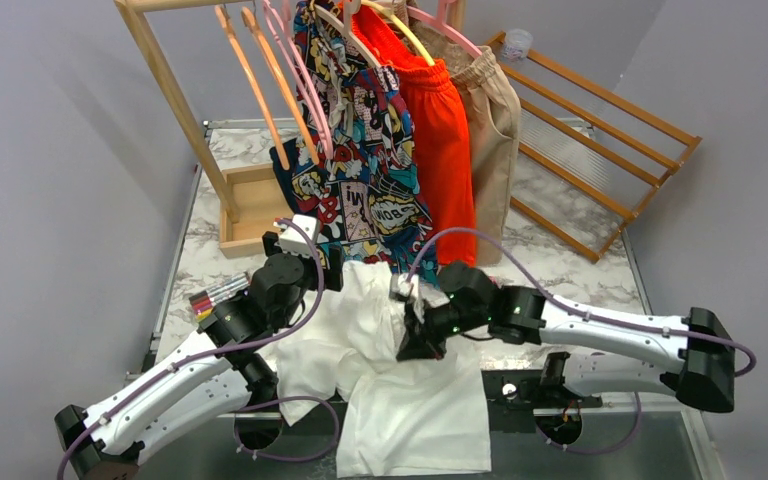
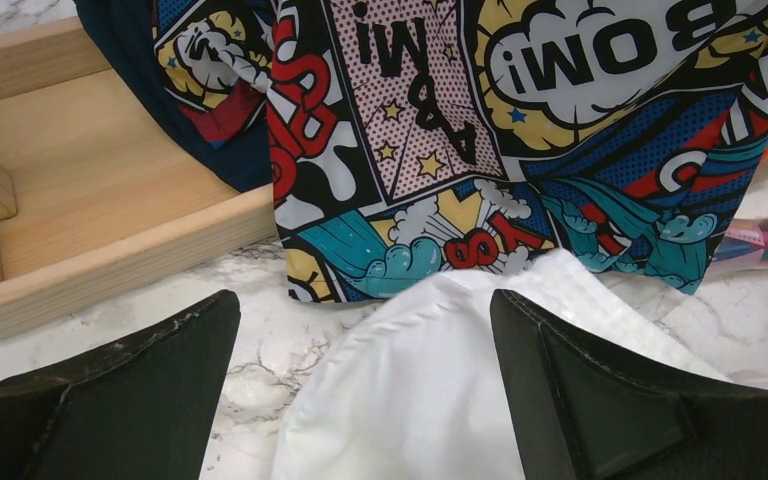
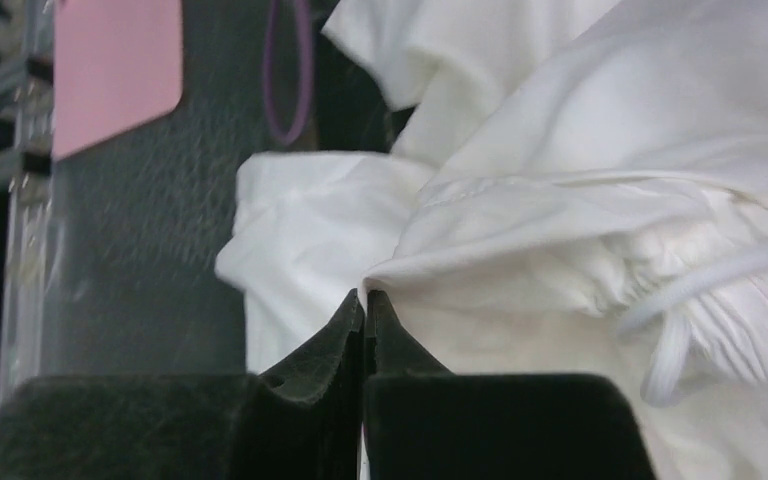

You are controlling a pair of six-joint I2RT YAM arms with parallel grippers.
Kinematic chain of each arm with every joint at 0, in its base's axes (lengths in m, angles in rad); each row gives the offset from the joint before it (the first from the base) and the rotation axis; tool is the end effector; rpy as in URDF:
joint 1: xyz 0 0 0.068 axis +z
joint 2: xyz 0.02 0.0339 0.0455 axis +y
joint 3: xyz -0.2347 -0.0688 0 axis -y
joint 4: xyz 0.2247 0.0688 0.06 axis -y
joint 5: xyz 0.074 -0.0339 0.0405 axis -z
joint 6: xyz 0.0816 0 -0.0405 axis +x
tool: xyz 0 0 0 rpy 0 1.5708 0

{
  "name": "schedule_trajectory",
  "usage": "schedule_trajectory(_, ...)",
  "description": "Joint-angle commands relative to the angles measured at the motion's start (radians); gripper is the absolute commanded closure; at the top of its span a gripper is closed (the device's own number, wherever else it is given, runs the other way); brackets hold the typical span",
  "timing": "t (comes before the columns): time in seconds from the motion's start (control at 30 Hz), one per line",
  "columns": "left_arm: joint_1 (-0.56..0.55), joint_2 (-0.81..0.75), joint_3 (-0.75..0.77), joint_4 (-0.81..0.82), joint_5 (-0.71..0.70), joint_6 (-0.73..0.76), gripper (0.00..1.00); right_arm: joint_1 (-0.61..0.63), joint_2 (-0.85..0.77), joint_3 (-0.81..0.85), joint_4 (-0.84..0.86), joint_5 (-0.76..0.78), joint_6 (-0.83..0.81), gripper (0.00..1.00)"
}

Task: Place the shorts on the hanger
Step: Adjust the shorts at the center of the board.

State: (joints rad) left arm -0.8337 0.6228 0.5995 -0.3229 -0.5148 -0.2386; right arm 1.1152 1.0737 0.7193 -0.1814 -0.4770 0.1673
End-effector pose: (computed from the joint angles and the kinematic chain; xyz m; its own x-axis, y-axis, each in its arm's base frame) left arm 0.1587 -0.1150 0.2559 -0.3004 0.0248 -0.9535 0.2698 0.9610 -0.0600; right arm 0.0832 0.2550 0.2233 -0.3833 -0.4460 -0.8088 -0.9205 0.1122 0.3743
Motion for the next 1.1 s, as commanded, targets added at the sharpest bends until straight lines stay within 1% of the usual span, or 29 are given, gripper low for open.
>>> schedule_trajectory(0.0,-0.005,-0.002,-0.003,0.015,-0.030,-0.005,0.02,0.124,0.109,0.026,-0.148,-0.224,-0.047,0.87)
schedule_trajectory(0.07,-0.005,0.002,-0.003,0.014,-0.030,-0.007,0.02,0.180,0.173,0.072,-0.219,-0.236,-0.081,0.64)
schedule_trajectory(0.1,-0.005,0.004,-0.002,0.013,-0.030,-0.007,0.02,0.193,0.186,0.092,-0.237,-0.214,-0.090,0.55)
schedule_trajectory(0.17,-0.004,0.007,-0.001,0.011,-0.031,-0.008,0.02,0.197,0.152,0.098,-0.213,-0.104,-0.081,0.45)
schedule_trajectory(0.27,-0.004,0.007,-0.001,0.004,-0.034,-0.010,0.02,0.196,0.038,0.090,-0.126,0.159,-0.037,0.29)
schedule_trajectory(0.3,-0.004,0.006,-0.001,0.001,-0.035,-0.011,0.02,0.196,0.017,0.097,-0.117,0.259,-0.021,0.27)
schedule_trajectory(0.37,-0.004,0.003,-0.001,-0.003,-0.038,-0.014,0.02,0.195,0.001,0.124,-0.111,0.476,0.011,0.26)
schedule_trajectory(0.47,-0.005,0.004,-0.001,-0.002,-0.037,-0.016,0.02,0.195,0.017,0.148,-0.113,0.726,0.101,0.26)
schedule_trajectory(0.53,-0.004,0.008,0.000,-0.003,-0.037,-0.016,0.02,0.183,0.042,0.156,-0.115,0.800,0.170,0.24)
schedule_trajectory(0.63,-0.005,0.012,0.001,-0.004,-0.036,-0.017,0.02,0.131,0.071,0.160,-0.111,0.823,0.281,0.24)
schedule_trajectory(0.8,-0.005,0.003,-0.001,-0.005,-0.033,-0.019,0.02,0.022,0.098,0.128,-0.052,0.749,0.417,0.23)
schedule_trajectory(0.9,-0.004,0.002,-0.001,-0.005,-0.027,-0.020,0.02,0.007,0.141,0.127,-0.041,0.742,0.433,0.23)
schedule_trajectory(0.97,-0.004,0.004,-0.001,-0.005,-0.019,-0.022,0.02,0.005,0.177,0.135,-0.034,0.717,0.413,0.24)
schedule_trajectory(1.03,-0.004,0.005,-0.005,-0.003,-0.009,-0.028,0.02,0.004,0.215,0.149,-0.050,0.697,0.396,0.27)
schedule_trajectory(1.07,-0.005,0.007,-0.005,-0.001,-0.003,-0.032,0.02,0.003,0.229,0.151,-0.059,0.688,0.386,0.31)
